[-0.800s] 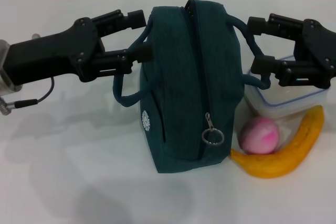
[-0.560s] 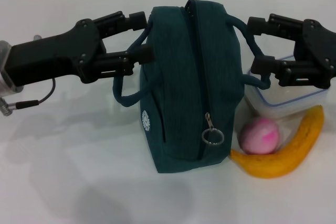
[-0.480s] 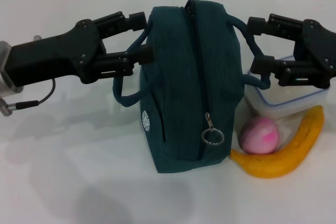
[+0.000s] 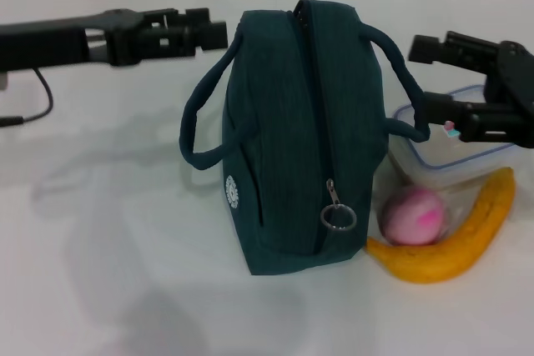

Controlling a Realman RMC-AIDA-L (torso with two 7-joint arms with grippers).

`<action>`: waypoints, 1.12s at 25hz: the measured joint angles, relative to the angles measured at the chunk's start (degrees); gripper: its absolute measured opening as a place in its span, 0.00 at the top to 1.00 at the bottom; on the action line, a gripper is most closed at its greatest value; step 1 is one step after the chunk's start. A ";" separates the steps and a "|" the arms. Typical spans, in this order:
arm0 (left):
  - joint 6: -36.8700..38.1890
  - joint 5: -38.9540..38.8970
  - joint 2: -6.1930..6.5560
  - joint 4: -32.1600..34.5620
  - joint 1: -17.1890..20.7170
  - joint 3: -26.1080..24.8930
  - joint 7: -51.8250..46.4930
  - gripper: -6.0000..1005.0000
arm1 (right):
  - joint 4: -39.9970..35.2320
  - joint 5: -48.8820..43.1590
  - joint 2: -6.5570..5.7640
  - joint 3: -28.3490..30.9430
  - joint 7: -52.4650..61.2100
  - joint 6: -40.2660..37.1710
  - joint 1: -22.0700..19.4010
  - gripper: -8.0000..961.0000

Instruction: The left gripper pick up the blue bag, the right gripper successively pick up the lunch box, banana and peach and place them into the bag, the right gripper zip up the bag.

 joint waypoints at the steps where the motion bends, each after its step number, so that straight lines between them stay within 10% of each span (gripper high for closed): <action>1: -1.01 1.03 0.09 1.27 -0.02 -0.01 -2.80 0.14 | 0.00 0.00 -0.09 0.39 -0.01 0.00 -0.56 0.09; 10: -4.81 14.07 -0.33 3.96 -4.30 0.21 -23.89 0.14 | 0.17 -0.11 -0.27 4.77 -0.60 0.01 -5.45 0.09; 28: -4.92 24.93 -2.99 4.40 -9.42 2.86 -35.58 0.15 | 0.32 -0.21 0.16 4.75 -1.53 0.01 -8.43 0.09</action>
